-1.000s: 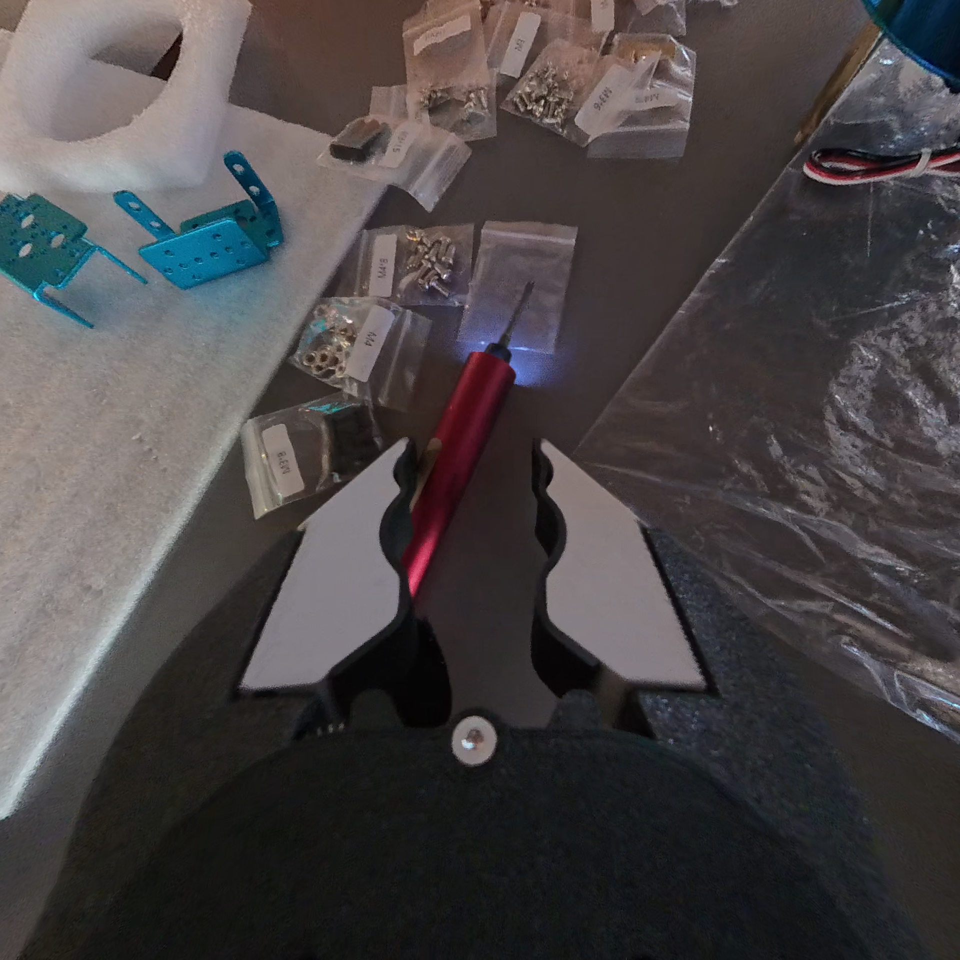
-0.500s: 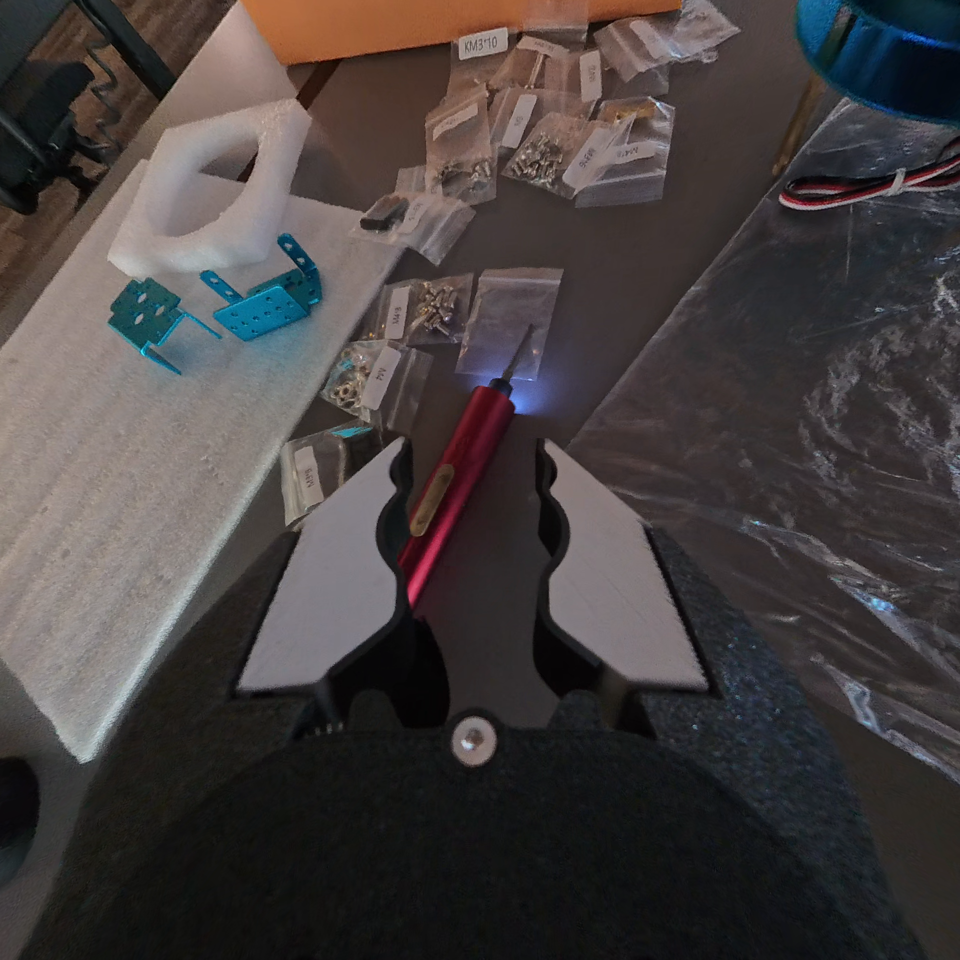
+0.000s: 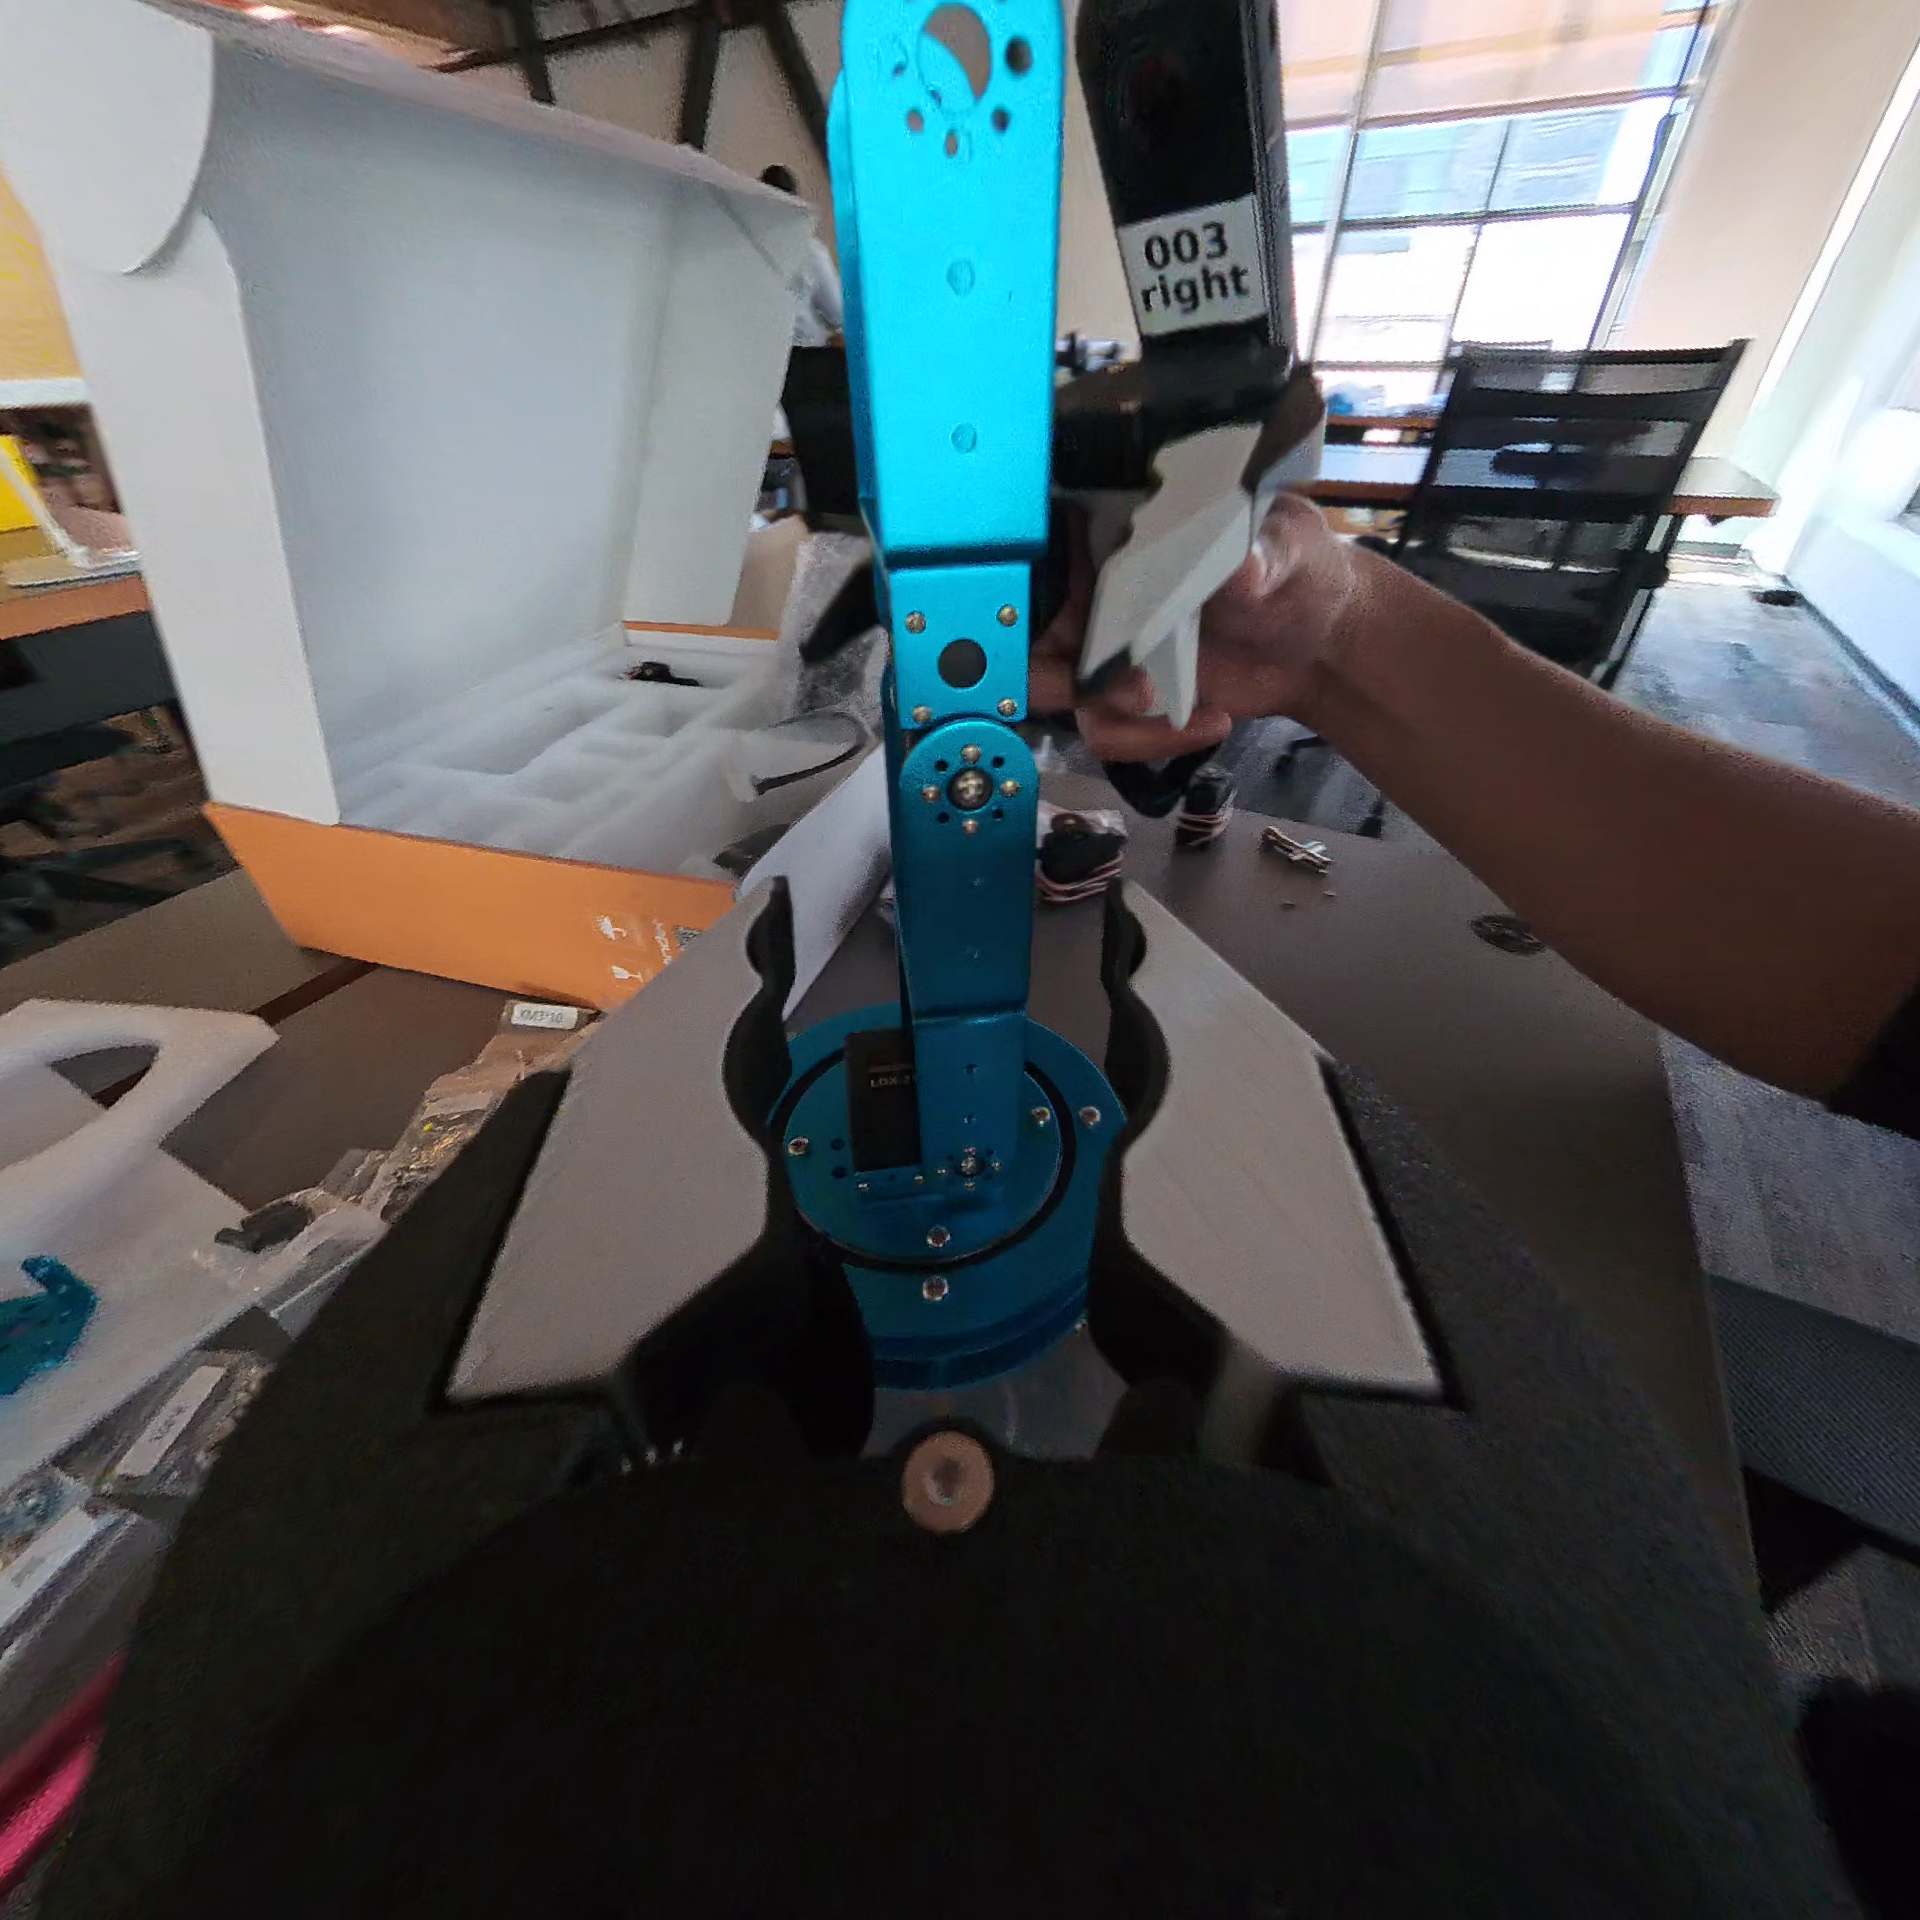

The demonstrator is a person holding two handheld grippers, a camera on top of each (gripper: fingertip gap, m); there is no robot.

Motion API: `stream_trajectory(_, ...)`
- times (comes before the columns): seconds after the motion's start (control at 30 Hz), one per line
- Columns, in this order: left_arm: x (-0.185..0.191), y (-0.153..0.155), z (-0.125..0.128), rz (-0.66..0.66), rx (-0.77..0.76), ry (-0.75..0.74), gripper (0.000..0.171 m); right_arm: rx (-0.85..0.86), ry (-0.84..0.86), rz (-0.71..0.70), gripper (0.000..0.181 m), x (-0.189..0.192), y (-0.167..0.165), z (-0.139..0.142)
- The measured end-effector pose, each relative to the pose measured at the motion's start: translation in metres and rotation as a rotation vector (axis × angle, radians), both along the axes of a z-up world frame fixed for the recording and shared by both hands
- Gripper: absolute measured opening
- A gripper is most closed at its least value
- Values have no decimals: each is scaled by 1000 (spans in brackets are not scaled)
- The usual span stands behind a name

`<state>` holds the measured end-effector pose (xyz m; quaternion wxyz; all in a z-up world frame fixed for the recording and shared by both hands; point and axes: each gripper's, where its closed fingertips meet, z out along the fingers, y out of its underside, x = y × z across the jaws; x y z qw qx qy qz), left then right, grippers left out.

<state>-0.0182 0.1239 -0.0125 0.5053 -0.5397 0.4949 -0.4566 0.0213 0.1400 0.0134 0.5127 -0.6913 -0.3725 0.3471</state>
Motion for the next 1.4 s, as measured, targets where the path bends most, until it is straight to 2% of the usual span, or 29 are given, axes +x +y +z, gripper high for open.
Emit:
stream_trajectory(0.07,5,1,-4,42,15,14,56,5,-40,9,61,5,5,-22)
stream_trajectory(0.13,10,3,-7,63,39,37,51,-12,-26,106,57,-1,-4,-39)
stream_trajectory(0.23,17,8,-11,95,72,100,45,39,-10,159,42,-10,-3,-47)
stream_trajectory(0.27,19,8,-11,97,81,119,41,69,-18,159,38,-12,0,-47)
stream_trajectory(0.3,21,3,-11,77,82,137,29,90,-21,148,28,-13,4,-46)
stream_trajectory(0.33,21,2,-11,80,84,152,28,101,-31,145,22,-13,7,-45)
stream_trajectory(0.4,22,1,-11,96,86,185,32,93,-64,146,24,-12,7,-46)
stream_trajectory(0.47,23,0,-6,87,61,185,26,101,-103,117,23,-11,7,-43)
stream_trajectory(0.57,18,-3,14,29,80,180,26,119,-103,56,20,-14,4,-24)
stream_trajectory(0.67,1,-9,36,-91,116,191,26,145,-104,-21,23,-27,-4,2)
stream_trajectory(0.77,-25,-5,39,-269,121,243,26,131,-131,-169,21,-50,-6,9)
stream_trajectory(0.9,-58,11,16,-541,67,322,26,60,-184,-441,22,-79,4,-15)
stream_trajectory(1.03,-75,26,-6,-730,47,363,28,-21,-193,-633,22,-95,16,-42)
stream_trajectory(1.1,-83,31,-11,-812,65,391,28,-40,-140,-687,22,-104,18,-44)
stream_trajectory(1.2,-95,35,-14,-921,113,428,28,-48,-164,-753,23,-116,18,-44)
stream_trajectory(1.4,-109,38,-7,-1056,137,425,25,-63,-188,-725,25,-140,8,-33)
